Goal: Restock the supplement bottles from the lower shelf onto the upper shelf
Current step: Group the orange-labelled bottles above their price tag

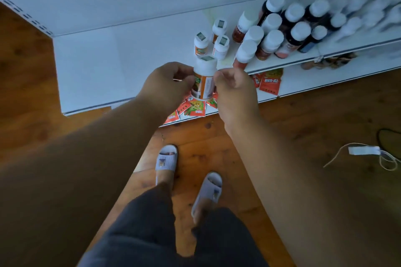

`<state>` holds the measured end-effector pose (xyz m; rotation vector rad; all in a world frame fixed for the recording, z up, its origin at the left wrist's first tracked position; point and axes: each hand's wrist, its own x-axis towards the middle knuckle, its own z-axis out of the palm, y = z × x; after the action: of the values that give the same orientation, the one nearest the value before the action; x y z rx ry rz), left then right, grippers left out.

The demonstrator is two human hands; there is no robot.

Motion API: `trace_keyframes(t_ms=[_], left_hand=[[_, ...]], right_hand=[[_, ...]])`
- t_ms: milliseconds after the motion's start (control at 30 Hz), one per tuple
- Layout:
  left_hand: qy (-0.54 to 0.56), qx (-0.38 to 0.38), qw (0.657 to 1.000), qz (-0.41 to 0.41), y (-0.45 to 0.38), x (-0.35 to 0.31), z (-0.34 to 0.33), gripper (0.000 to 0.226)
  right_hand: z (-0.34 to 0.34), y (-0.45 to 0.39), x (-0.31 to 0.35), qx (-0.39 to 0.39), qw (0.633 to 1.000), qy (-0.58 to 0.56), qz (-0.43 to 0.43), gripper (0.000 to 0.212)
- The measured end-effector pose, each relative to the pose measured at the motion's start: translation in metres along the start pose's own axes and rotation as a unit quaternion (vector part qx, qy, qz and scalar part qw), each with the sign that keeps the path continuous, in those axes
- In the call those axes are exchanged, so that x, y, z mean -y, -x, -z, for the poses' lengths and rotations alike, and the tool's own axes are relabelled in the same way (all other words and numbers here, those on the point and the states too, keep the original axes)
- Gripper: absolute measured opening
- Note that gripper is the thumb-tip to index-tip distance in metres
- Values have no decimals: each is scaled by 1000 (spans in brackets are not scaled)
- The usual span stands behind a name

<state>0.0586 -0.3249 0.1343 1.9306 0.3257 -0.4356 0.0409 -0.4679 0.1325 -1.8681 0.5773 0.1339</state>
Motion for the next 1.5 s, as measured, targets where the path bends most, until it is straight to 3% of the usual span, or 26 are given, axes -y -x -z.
trace_keyframes(t_ms=[100,300,400,633,800,900,967,1300,1400,1500], left_hand=[[85,9,996,-7,66,-37,25,9],[279,29,959,-22,167,-108,53,9],[311,28,949,-40,190,-139,66,9],[283,14,952,-113,187,-195,109,8],[234,31,961,-146,154,-223,137,12],[219,22,964,-146,129,-237,142,13],[213,11,967,-140,114,-246,139,16],[37,-128,984,-116,-1,-317,102,16],[2,-176,979,-103,-32,-329,97,9],[-13,-193,978,-74,-50,-328,93,17]], right_hand=[[30,51,45,38,999,-33,3,19],[79,126,124,79,992,-21,99,26],[95,145,157,100,987,-12,123,29],[111,149,223,132,973,-13,190,11],[98,124,257,104,975,-42,194,33],[94,105,269,81,979,-36,182,12],[97,90,276,80,981,-23,176,10],[114,-68,329,138,956,128,223,51],[111,-113,340,138,939,183,255,46],[102,-149,344,137,920,226,290,41]])
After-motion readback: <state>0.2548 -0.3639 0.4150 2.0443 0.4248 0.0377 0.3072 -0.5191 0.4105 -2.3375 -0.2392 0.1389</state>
